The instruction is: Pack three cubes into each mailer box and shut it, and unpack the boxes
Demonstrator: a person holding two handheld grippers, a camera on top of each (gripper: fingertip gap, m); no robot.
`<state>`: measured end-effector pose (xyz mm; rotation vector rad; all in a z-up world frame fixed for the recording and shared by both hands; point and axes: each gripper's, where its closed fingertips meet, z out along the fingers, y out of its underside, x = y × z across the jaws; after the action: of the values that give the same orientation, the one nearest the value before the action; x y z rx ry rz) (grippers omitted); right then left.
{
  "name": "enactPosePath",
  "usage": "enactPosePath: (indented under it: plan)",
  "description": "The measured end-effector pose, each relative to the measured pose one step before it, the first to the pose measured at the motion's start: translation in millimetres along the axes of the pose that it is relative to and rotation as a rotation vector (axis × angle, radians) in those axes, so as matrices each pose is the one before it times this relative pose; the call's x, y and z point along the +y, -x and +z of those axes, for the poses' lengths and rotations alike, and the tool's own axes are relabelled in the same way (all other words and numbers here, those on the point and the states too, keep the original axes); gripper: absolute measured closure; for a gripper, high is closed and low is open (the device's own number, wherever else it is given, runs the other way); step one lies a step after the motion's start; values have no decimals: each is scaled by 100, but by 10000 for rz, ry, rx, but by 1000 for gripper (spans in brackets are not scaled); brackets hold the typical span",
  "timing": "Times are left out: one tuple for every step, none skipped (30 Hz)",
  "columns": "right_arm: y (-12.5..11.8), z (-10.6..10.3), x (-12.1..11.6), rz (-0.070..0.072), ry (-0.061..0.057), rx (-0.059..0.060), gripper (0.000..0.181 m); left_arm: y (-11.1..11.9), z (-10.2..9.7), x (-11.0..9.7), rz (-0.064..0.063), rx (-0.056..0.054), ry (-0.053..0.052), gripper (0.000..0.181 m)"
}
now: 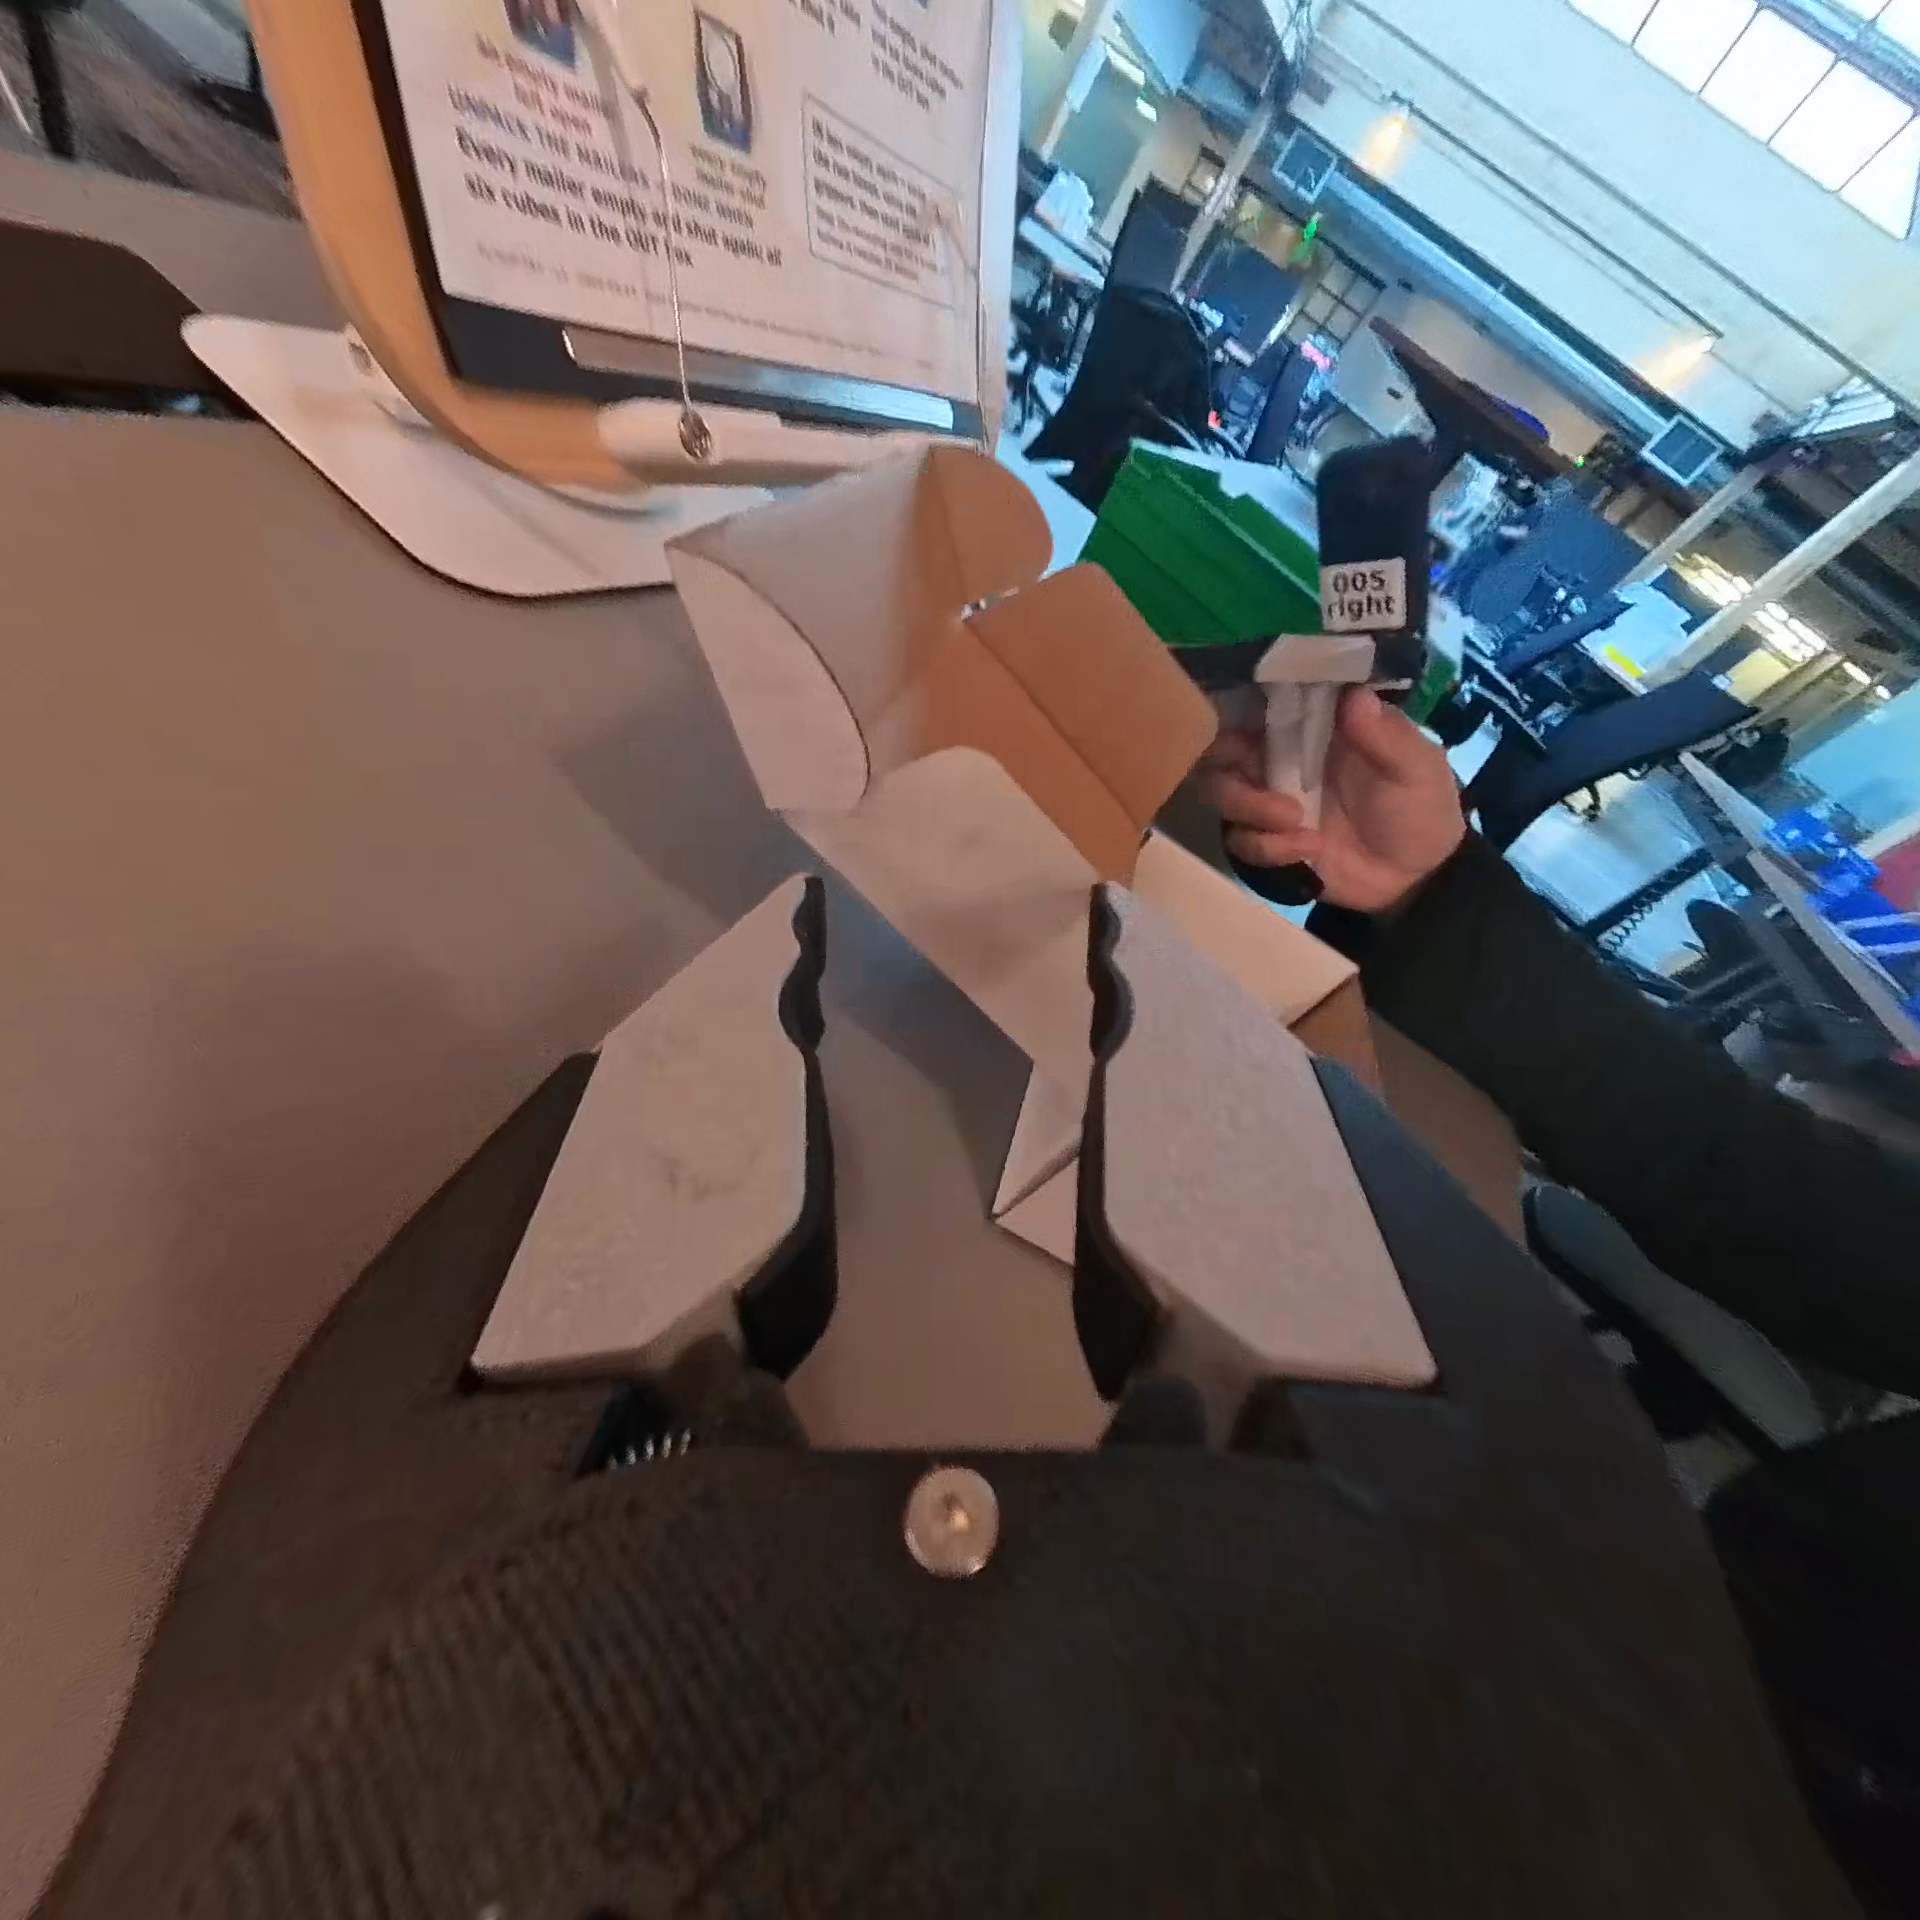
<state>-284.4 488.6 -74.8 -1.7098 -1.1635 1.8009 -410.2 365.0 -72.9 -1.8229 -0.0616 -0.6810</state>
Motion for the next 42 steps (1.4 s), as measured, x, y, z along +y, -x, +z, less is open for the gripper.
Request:
enactPosePath:
  plan:
    - [-36,311,152,166,58,-178,111,76,248,428,3,15,201,132]
    - [-25,243,-67,190,-28,-189,111,40,218,345,-23,35,147,131]
    - [-16,195,-188,213,-83,-200,111,14,149,226,-58,63,93,130]
    - [50,182,-238,197,-99,-250,111,48,86,70,-84,65,5,130]
    - [41,186,-137,191,-43,-244,111,48,60,-38,-122,69,-72,130]
    - [-51,219,62,183,56,-165,110,16,78,-16,-149,101,-52,130]
    - [-122,252,277,117,136,-71,109,-10,123,54,-137,106,4,130]
    - [-201,271,379,23,177,20,108,-6,188,56,-90,65,14,131]
    - [-208,279,410,-18,187,71,108,-54,249,9,-11,38,-19,132]
    - [-23,259,331,-11,142,-24,109,-157,285,0,62,62,-25,136]
    - [345,195,188,44,68,-239,115,-270,315,40,105,106,-2,141]
    - [640,125,96,86,34,-395,120,-297,284,124,135,93,54,145]
    - [506,28,35,28,22,-295,122,-318,196,84,162,99,41,145]
    - [237,-104,-12,-66,6,-118,124,-438,64,-43,137,172,-25,148]
    - [79,-161,-58,-97,-6,-17,124,-360,18,-55,119,137,-29,155]
    - [65,-170,-28,-99,7,-19,124,-183,37,-37,140,25,-16,158]
    - [101,-119,7,-106,32,-30,124,-80,60,11,140,-23,-2,158]
    - [86,-54,19,-132,34,16,124,-78,65,-8,79,-4,-2,158]
    - [58,-22,10,-167,23,55,124,-116,25,23,32,53,22,158]
    - [75,9,10,-172,23,53,124,-137,5,31,2,81,25,159]
    - [69,2,14,-149,29,47,124,-68,6,23,-13,61,12,159]
    - [53,-7,1,-123,25,36,124,-53,10,23,-24,56,2,159]
    - [69,-15,15,-108,16,11,124,-77,8,16,-22,71,3,159]
    - [76,-30,-17,-106,4,-5,125,-125,24,28,1,92,9,160]
    - [94,-38,-32,-107,-9,-13,125,-150,28,42,40,98,19,160]
    - [122,-54,-38,-112,-11,-26,125,-200,12,60,67,106,33,160]
    - [140,-75,-41,-133,-5,-35,126,-236,20,78,88,123,46,160]
    - [151,-75,-40,-158,-7,-26,126,-274,59,102,116,136,54,160]
    - [147,-69,-25,-190,1,-8,126,-316,77,116,141,155,54,160]
    - [150,-60,-6,-230,10,6,126,-343,99,97,153,159,41,160]
    - [101,-68,-23,-262,-2,47,126,-243,78,63,151,92,36,160]
    - [89,-72,-5,-262,8,57,126,-217,42,10,174,77,15,160]
    - [134,-49,3,-249,25,35,127,-118,10,-42,149,17,-14,159]
    - [179,-44,7,-266,18,22,127,-89,-7,-55,128,1,-25,159]
    - [211,-59,2,-314,17,16,127,-107,-17,-20,105,27,-4,159]
    - [206,-57,34,-340,40,27,127,-92,-27,-56,99,26,-18,159]
    - [171,-39,111,-333,93,50,127,-57,-28,-167,78,6,-87,159]
    - [134,-20,160,-315,132,70,127,-97,-47,-172,56,29,-98,160]
    - [154,-28,123,-298,107,44,127,-29,-45,-88,56,-5,-52,160]
    - [169,-40,51,-265,64,24,127,-98,-51,-58,87,36,-38,160]
    - [128,-44,51,-229,67,37,127,-151,-28,-53,104,50,-27,160]
    - [135,-43,43,-214,69,29,127,-155,-18,-43,146,25,-19,160]
